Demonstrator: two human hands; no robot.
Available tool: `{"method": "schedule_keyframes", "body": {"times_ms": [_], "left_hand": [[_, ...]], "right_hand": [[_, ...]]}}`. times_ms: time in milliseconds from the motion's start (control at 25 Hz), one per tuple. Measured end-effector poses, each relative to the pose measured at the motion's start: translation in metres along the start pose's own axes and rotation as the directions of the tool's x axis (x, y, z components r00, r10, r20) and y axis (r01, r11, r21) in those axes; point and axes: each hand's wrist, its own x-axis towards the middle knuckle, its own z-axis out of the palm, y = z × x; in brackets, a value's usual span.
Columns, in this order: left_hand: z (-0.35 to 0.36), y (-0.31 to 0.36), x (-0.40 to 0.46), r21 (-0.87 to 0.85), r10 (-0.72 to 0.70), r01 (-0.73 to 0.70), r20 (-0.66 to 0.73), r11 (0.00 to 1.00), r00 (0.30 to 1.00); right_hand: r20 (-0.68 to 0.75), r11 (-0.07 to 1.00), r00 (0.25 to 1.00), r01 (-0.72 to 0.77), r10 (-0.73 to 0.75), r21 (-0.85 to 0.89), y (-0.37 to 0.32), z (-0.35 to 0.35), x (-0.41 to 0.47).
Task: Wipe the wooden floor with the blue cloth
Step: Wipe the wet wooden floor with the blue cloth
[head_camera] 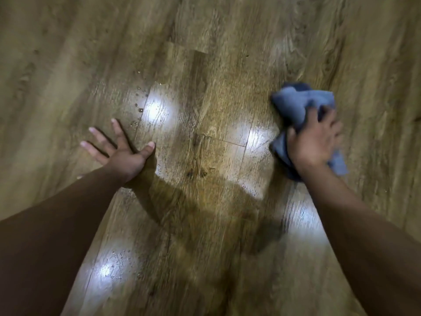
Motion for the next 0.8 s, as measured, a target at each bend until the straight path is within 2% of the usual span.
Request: {"method": "schedule_keyframes", "body": {"times_ms": [80, 120, 200, 280, 360, 440, 520, 560, 600, 640, 720, 800], "left_hand": [[0.001, -0.001, 0.0, 0.016, 0.004, -0.004, 0.003, 1.0, 1.0], [0.002, -0.002, 0.001, 0.023, 0.003, -0.003, 0.002, 1.0, 1.0], [0.002, -0.003, 0.003, 0.003, 0.003, -0.003, 0.008, 1.0, 1.0], [0.002, -0.004, 0.005, -0.003, 0.002, -0.002, 0.006, 1.0, 1.0], [0.002, -0.005, 0.006, 0.013, -0.01, 0.01, 0.001, 1.0, 1.0], [0.003, -0.005, 0.007, 0.037, -0.01, 0.01, -0.008, 0.999, 1.0], [0.002, -0.003, 0.007, 0.042, -0.011, 0.011, -0.013, 0.999, 1.0], [0.002, -0.003, 0.006, 0.04, -0.012, 0.013, -0.009, 0.999, 1.0], [0.001, -0.002, 0.005, 0.04, -0.013, 0.014, -0.003, 0.999, 1.0], [0.0, -0.002, 0.004, 0.042, -0.013, 0.012, 0.002, 0.999, 1.0], [-0.001, -0.002, 0.003, 0.048, -0.006, 0.006, 0.002, 0.999, 1.0], [-0.002, -0.001, 0.002, 0.047, -0.001, 0.0, 0.011, 0.999, 1.0]], "right_hand": [[0.003, 0.997, 0.997, -0.078, 0.078, -0.017, -0.054, 0.001, 0.015], [0.007, 0.999, 1.0, -0.028, 0.028, -0.022, -0.079, 0.001, 0.01], [-0.003, 0.975, 0.975, 0.22, -0.22, -0.01, -0.117, 0.0, -0.025], [-0.007, 0.892, 0.893, 0.45, -0.45, 0.034, -0.134, -0.001, -0.085], [0.044, 0.797, 0.799, 0.593, -0.6, 0.116, -0.129, 0.0, -0.155], [0.086, 0.676, 0.672, 0.721, -0.736, 0.154, -0.099, -0.001, -0.213], [0.108, 0.528, 0.518, 0.84, -0.849, 0.121, -0.055, 0.001, -0.234], [0.102, 0.493, 0.483, 0.864, -0.869, 0.104, -0.033, 0.0, -0.228], [0.097, 0.5, 0.492, 0.862, -0.865, 0.083, -0.015, -0.001, -0.214], [0.092, 0.539, 0.533, 0.84, -0.841, 0.061, -0.001, -0.003, -0.195], [0.068, 0.664, 0.661, 0.747, -0.747, 0.03, 0.019, -0.004, -0.144], [0.042, 0.808, 0.807, 0.589, -0.589, 0.021, 0.021, -0.003, -0.092]]}}
